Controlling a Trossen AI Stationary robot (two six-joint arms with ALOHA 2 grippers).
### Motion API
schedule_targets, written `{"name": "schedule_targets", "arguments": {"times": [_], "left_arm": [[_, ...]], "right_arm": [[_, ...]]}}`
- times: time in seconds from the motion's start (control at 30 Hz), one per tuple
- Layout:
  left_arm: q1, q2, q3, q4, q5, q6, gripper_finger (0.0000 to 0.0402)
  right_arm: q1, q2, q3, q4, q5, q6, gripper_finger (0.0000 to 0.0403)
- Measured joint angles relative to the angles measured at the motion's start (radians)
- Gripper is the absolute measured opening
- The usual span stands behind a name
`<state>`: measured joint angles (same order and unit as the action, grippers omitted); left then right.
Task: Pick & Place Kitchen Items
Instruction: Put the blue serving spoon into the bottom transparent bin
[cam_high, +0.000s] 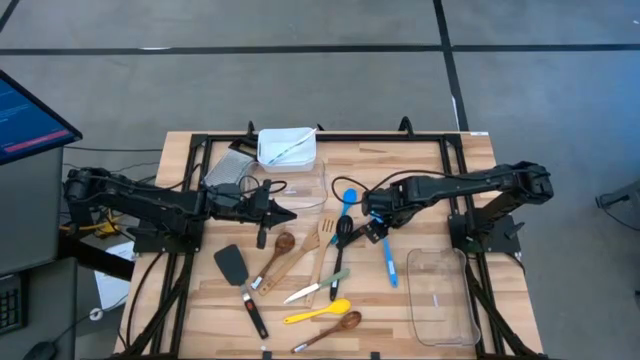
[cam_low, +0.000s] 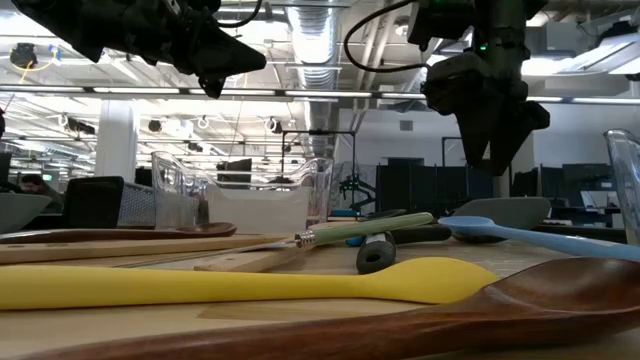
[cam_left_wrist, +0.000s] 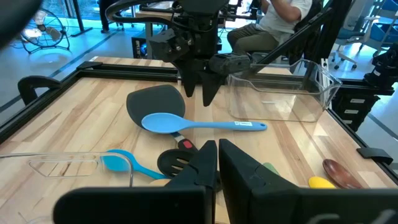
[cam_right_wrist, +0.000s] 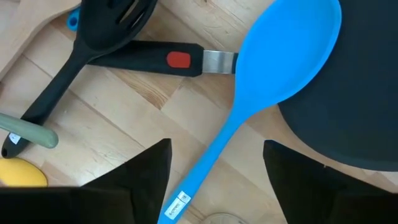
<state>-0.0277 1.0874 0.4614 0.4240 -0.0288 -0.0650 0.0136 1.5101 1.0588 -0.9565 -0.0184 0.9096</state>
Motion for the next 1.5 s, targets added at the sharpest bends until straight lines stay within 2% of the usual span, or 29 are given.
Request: {"name": "schedule_targets", "arguments": {"times": [0.5,0.73,1.03,1.33,1.5], "left_arm": [[0.000,0.000,0.000,0.004,0.000,0.000,0.0003],[0.000,0.000,0.000,0.003,0.000,0.000,0.0003],[0.000,0.000,0.000,0.003,0.000,0.000,0.0003],[0.000,0.000,0.000,0.003,0.000,0.000,0.0003],[0.000,0.000,0.000,0.003,0.000,0.000,0.0003]], "right_arm": [[0.000,0.000,0.000,0.003,0.002,-0.003,0.0249],[0.000,0.000,0.000,0.024,0.070,-0.002,0.0249],[0.004,0.000,0.000,0.019,0.068,0.087,0.0247],[0.030,0.148,0.001,0.016,0.066,0.095,0.0225],[0.034,0.245,0.000,0.010,-0.010,0.051,0.0214]]}}
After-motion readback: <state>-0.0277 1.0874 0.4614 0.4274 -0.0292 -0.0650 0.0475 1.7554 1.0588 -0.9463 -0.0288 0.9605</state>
